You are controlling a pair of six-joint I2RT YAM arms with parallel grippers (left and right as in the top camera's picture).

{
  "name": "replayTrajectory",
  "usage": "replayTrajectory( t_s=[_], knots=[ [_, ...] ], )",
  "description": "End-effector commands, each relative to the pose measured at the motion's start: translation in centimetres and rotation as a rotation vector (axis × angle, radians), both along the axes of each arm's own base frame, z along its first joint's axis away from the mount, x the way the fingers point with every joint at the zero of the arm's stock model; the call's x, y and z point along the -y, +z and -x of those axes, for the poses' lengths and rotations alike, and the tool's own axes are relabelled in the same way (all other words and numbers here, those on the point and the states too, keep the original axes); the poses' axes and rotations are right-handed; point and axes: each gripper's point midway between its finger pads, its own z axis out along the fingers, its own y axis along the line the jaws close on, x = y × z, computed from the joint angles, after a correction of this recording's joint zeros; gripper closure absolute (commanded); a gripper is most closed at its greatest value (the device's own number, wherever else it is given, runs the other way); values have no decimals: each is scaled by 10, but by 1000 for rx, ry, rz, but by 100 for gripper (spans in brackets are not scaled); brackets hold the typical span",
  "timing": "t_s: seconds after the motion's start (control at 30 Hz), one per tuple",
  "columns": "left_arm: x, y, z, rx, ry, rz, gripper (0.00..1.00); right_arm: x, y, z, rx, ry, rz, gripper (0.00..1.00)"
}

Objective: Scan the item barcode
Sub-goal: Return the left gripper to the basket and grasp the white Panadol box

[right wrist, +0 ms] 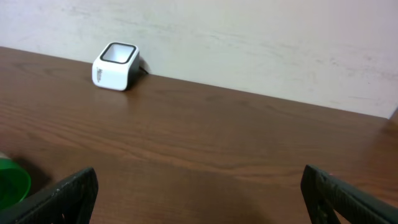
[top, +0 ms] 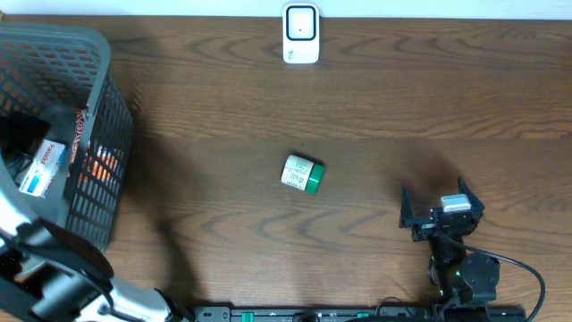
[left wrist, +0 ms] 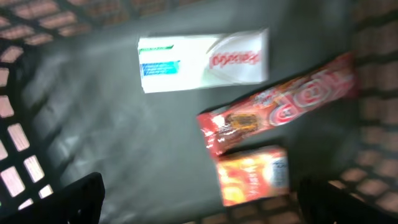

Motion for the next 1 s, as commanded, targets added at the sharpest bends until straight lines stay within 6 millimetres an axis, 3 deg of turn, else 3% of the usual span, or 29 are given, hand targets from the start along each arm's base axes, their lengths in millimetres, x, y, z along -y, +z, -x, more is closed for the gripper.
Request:
replayTrajectory(
  t_s=[0.0,0.03,0.1,0.17,0.37,0.7,0.97],
  knots=[
    [1,-34,12,-122,-17,68,2,-3,0,0,-1,11,-14,1],
    [-2,-39,6,-116,-42,60,2,-3,0,0,-1,11,-14,1],
    [-5,-40,-17,-110,-382,-20,2,-3,0,0,-1,11,-14,1],
    [-2,-39,-27,-132,-601,-74,2,-3,0,0,-1,11,-14,1],
    [0,-38,-42,-157,-888,-164,2,-3,0,0,-1,11,-14,1],
    [-19,-46,-57,-179,-1086,-272,2,-3,0,0,-1,11,-14,1],
    [-34,-89,-72,-197,-1122,-267,2,-3,0,0,-1,11,-14,1]
  ],
)
